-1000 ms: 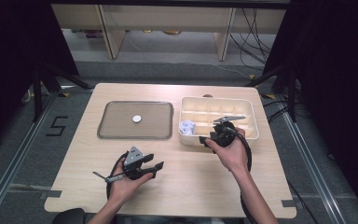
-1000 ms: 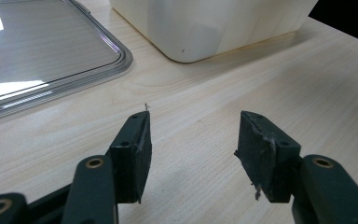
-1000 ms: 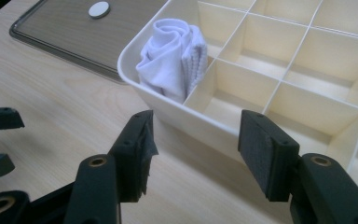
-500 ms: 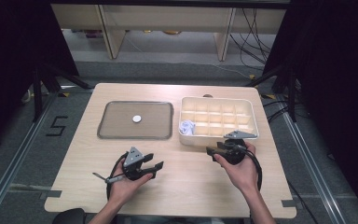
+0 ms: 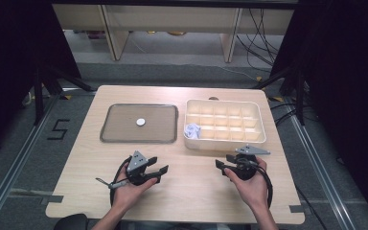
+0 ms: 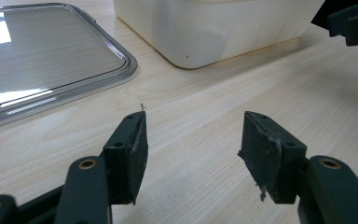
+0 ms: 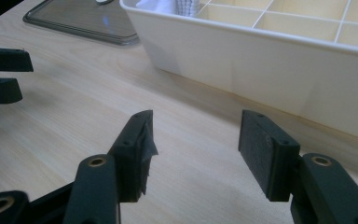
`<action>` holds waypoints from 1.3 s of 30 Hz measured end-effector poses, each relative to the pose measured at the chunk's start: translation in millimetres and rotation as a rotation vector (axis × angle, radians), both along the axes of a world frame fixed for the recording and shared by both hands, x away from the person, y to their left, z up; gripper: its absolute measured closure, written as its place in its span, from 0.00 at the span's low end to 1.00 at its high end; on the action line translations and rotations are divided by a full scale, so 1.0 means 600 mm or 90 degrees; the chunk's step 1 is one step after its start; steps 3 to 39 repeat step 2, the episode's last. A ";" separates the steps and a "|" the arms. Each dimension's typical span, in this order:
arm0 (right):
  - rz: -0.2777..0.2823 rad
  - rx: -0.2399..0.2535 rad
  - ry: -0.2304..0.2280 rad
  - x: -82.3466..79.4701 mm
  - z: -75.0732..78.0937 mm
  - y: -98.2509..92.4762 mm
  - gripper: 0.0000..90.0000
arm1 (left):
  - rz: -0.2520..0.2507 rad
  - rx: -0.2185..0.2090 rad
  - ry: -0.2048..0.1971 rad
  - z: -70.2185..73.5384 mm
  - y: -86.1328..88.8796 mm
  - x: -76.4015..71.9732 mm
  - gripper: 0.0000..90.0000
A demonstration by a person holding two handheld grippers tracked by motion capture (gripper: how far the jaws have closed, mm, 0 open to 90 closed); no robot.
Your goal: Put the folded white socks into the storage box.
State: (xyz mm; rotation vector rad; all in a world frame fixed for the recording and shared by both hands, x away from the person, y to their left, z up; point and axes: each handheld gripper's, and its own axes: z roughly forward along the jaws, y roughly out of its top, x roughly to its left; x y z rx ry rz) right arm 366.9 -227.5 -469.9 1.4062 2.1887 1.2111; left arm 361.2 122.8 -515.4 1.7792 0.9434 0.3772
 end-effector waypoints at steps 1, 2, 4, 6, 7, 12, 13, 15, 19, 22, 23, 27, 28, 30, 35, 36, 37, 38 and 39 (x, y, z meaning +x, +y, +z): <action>0.002 0.005 0.000 0.000 -0.001 0.000 0.51 | 0.001 -0.001 0.000 0.000 0.000 0.000 0.45; -0.002 -0.002 0.001 -0.001 0.000 -0.001 0.51 | 0.004 0.002 0.000 0.001 0.000 0.000 0.45; -0.002 -0.002 0.001 -0.001 0.000 -0.001 0.51 | 0.004 0.002 0.000 0.001 0.000 0.000 0.45; -0.002 -0.002 0.001 -0.001 0.000 -0.001 0.51 | 0.004 0.002 0.000 0.001 0.000 0.000 0.45; -0.002 -0.002 0.001 -0.001 0.000 -0.001 0.51 | 0.004 0.002 0.000 0.001 0.000 0.000 0.45; -0.002 -0.002 0.001 -0.001 0.000 -0.001 0.51 | 0.004 0.002 0.000 0.001 0.000 0.000 0.45; -0.002 -0.002 0.001 -0.001 0.000 -0.001 0.51 | 0.004 0.002 0.000 0.001 0.000 0.000 0.45; -0.002 -0.002 0.001 -0.001 0.000 -0.001 0.51 | 0.004 0.002 0.000 0.001 0.000 0.000 0.45; -0.002 -0.002 0.001 -0.001 0.000 -0.001 0.51 | 0.004 0.002 0.000 0.001 0.000 0.000 0.45; -0.002 -0.002 0.001 -0.001 0.000 -0.001 0.51 | 0.004 0.002 0.000 0.001 0.000 0.000 0.45; -0.002 -0.002 0.001 -0.001 0.000 -0.001 0.51 | 0.004 0.002 0.000 0.001 0.000 0.000 0.45; -0.002 -0.002 0.001 -0.001 0.000 -0.001 0.51 | 0.004 0.002 0.000 0.001 0.000 0.000 0.45; -0.002 -0.002 0.001 -0.001 0.000 -0.001 0.51 | 0.004 0.002 0.000 0.001 0.000 0.000 0.45; -0.002 -0.002 0.001 -0.001 0.000 -0.001 0.51 | 0.004 0.002 0.000 0.001 0.000 0.000 0.45; -0.002 -0.002 0.001 -0.001 0.000 -0.001 0.51 | 0.004 0.002 0.000 0.001 0.000 0.000 0.45; -0.002 -0.002 0.001 -0.001 0.000 -0.001 0.51 | 0.004 0.002 0.000 0.001 0.000 0.000 0.45; -0.002 -0.002 0.001 -0.001 0.000 -0.001 0.51 | 0.004 0.002 0.000 0.001 0.000 0.000 0.45; -0.002 -0.002 0.001 -0.001 0.000 -0.001 0.51 | 0.004 0.002 0.000 0.001 0.000 0.000 0.45; -0.002 -0.002 0.001 -0.001 0.000 -0.001 0.51 | 0.004 0.002 0.000 0.001 0.000 0.000 0.45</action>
